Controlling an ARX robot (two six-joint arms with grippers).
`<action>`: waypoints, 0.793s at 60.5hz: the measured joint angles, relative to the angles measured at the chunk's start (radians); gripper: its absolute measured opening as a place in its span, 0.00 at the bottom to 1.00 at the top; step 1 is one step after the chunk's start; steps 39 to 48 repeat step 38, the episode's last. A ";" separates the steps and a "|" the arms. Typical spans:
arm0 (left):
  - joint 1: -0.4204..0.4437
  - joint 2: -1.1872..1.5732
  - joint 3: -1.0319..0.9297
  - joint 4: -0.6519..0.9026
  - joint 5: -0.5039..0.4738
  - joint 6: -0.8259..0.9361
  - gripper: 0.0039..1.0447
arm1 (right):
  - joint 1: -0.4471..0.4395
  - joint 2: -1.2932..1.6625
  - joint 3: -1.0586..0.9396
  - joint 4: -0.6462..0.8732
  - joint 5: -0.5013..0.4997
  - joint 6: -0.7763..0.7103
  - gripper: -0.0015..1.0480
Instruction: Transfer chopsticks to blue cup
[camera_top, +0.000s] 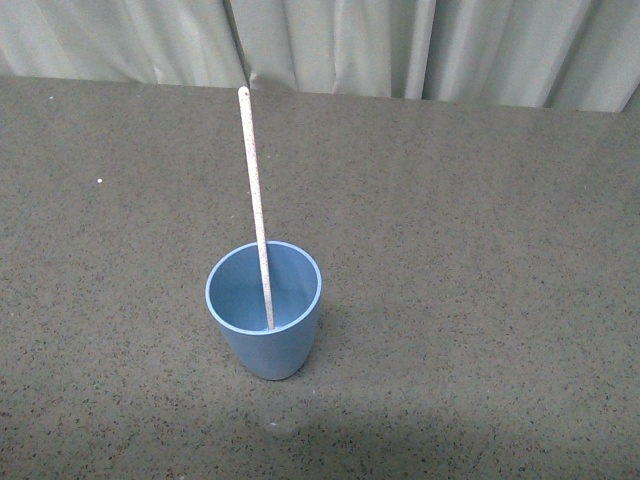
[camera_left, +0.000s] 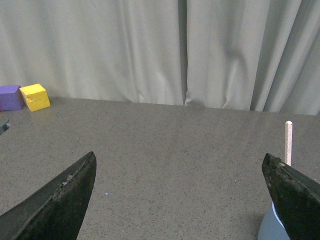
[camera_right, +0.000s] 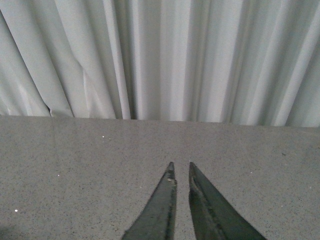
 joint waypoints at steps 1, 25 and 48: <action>0.000 0.000 0.000 0.000 0.000 0.000 0.94 | 0.000 -0.001 0.000 0.000 0.000 0.000 0.21; 0.000 0.000 0.000 0.000 0.000 0.000 0.94 | 0.000 -0.001 0.000 0.000 0.000 0.001 0.92; 0.000 0.000 0.000 0.000 0.000 0.000 0.94 | 0.000 -0.001 0.000 0.000 0.000 0.001 0.91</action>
